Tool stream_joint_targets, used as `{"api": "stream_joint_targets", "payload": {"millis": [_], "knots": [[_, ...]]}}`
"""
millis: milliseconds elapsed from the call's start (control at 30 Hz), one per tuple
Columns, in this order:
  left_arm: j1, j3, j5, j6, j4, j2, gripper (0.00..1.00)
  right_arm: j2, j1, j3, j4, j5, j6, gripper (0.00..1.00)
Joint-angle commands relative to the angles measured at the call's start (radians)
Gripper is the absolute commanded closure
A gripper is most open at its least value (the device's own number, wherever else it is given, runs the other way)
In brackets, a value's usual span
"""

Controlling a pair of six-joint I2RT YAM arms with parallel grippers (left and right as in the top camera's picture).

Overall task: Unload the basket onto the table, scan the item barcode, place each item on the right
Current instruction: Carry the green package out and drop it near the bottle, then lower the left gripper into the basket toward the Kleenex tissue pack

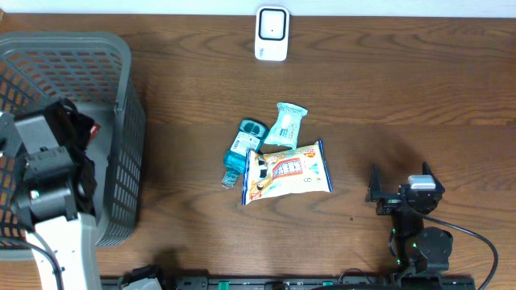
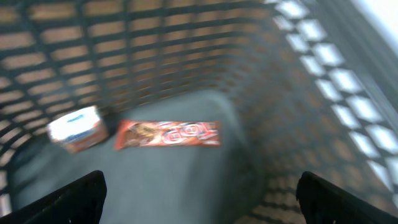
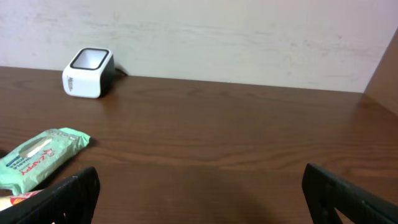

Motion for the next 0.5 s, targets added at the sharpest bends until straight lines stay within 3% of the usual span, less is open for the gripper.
{"api": "stream_joint_targets", "payload": {"millis": [0,467], "knots": [[0.075,-0.008,-0.013,-0.113,-0.017,0.061,0.02,-0.002,0.007,-0.001,-0.005,-0.005,-0.008,0.01],[0.290,-0.013,-0.006,-0.138,-0.075,0.375,0.02,-0.002,0.007,-0.001,-0.005,-0.005,-0.008,0.01]]}}
